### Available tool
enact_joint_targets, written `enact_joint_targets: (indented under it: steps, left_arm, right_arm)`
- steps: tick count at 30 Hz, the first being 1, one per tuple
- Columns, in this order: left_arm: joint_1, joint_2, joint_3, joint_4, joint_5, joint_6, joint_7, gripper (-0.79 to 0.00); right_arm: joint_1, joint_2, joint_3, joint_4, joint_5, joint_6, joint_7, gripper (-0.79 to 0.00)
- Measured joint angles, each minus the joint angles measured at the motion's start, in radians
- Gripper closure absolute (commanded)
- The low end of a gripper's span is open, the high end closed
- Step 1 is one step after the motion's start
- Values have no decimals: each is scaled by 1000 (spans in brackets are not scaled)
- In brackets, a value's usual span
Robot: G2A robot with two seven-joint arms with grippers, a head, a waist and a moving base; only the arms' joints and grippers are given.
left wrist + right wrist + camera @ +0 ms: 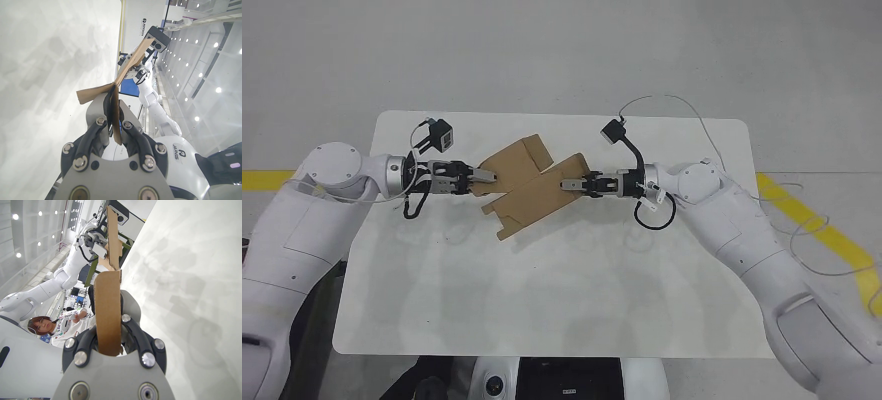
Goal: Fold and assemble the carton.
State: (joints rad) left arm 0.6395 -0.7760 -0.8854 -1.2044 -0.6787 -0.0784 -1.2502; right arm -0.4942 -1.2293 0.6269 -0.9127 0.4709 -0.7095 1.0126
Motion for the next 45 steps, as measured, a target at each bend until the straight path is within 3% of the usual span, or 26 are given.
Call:
enact_joint_targets:
  steps: [4,5,7,14,22,28,30,32,33,38,45]
  left_arm:
    - [1,-5,-6,4,5,4,-3,0]
    - [2,-6,-7,4,5,5,-5,0]
    - [2,-8,-11,6,5,6,-7,0]
    - [2,-14,-32,5,-7,-1,-26,0]
    - [20,-5,-80,-43,26,-62,-69,0]
    - [55,9,-125,-103,78,-111,-80,0]
    - [66,12,-135,-120,86,-119,-87,0]
    - [79,14,-144,-143,96,-130,-96,0]
    - [85,15,-148,-153,101,-134,-97,0]
    - [113,20,-167,-192,122,-145,-101,0]
    - [141,24,-189,-236,125,-152,-115,0]
  right_arm:
    - [-5,-2,12,0,-7,2,5,0]
    - [-6,-2,15,0,-9,2,7,-142]
    - [-9,-3,21,2,-12,2,10,-785]
    - [-11,2,55,19,-28,10,21,-785]
    - [-12,38,146,24,-85,0,16,-785]
    - [-25,59,194,-62,-22,18,115,-785]
    - [-28,61,188,-104,15,51,151,-696]
    - [-31,59,170,-149,58,85,184,-372]
    - [-31,58,162,-164,75,96,194,-345]
    - [-13,47,104,-206,133,141,239,-342]
    - [21,26,39,-163,154,130,229,-339]
